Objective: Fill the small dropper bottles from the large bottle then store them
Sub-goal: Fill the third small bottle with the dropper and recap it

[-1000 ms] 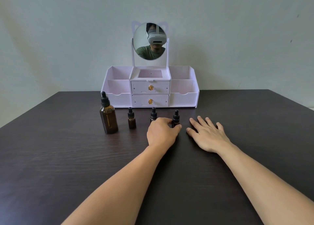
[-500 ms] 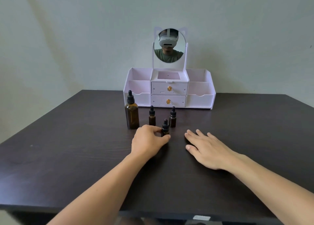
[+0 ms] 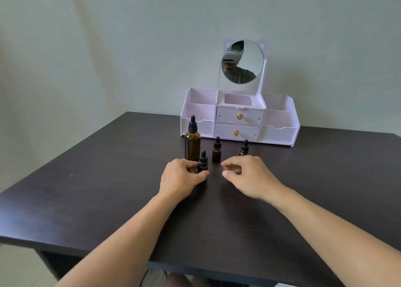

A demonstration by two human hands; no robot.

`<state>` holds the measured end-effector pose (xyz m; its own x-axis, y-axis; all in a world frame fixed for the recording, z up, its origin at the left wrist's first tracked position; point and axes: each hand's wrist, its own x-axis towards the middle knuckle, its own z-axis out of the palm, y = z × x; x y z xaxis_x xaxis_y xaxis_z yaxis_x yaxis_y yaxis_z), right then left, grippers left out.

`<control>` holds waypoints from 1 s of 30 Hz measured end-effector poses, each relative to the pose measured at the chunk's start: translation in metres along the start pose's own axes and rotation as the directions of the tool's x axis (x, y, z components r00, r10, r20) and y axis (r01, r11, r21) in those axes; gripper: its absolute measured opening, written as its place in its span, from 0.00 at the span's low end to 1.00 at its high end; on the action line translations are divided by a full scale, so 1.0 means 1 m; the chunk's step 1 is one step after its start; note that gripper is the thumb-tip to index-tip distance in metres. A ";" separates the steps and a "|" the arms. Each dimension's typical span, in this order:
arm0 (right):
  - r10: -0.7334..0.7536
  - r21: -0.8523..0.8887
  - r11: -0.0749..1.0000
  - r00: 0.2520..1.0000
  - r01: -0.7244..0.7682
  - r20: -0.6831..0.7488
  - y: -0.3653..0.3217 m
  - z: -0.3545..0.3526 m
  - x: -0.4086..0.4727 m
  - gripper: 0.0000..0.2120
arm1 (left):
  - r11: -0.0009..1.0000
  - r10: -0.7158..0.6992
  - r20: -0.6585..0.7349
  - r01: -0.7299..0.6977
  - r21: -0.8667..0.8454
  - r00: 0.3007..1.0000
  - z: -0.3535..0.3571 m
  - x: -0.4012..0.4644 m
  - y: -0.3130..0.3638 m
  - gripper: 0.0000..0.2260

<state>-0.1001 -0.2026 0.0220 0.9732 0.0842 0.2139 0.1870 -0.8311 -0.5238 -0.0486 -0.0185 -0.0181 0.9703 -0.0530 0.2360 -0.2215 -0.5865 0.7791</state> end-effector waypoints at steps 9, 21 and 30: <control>-0.089 -0.024 0.996 0.994 0.091 0.067 -0.041 0.001 0.054 0.16 | 0.999 0.009 0.063 -0.007 -0.034 0.998 -0.002 0.001 -0.007 0.07; -0.146 -0.197 0.968 0.987 0.157 0.068 -0.050 0.008 0.065 0.05 | 1.000 -0.012 0.059 0.012 0.004 0.998 -0.002 0.002 -0.008 0.07; -0.156 -0.052 0.983 0.955 0.174 0.250 -0.047 -0.004 0.069 0.19 | 1.000 0.002 0.045 -0.002 -0.004 0.999 -0.001 0.002 -0.009 0.09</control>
<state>-0.0427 -0.1594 0.0645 0.9341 0.3479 0.0799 0.3467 -0.8310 -0.4349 -0.0450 -0.0125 -0.0242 0.9731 -0.0908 0.2115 -0.2241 -0.5832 0.7808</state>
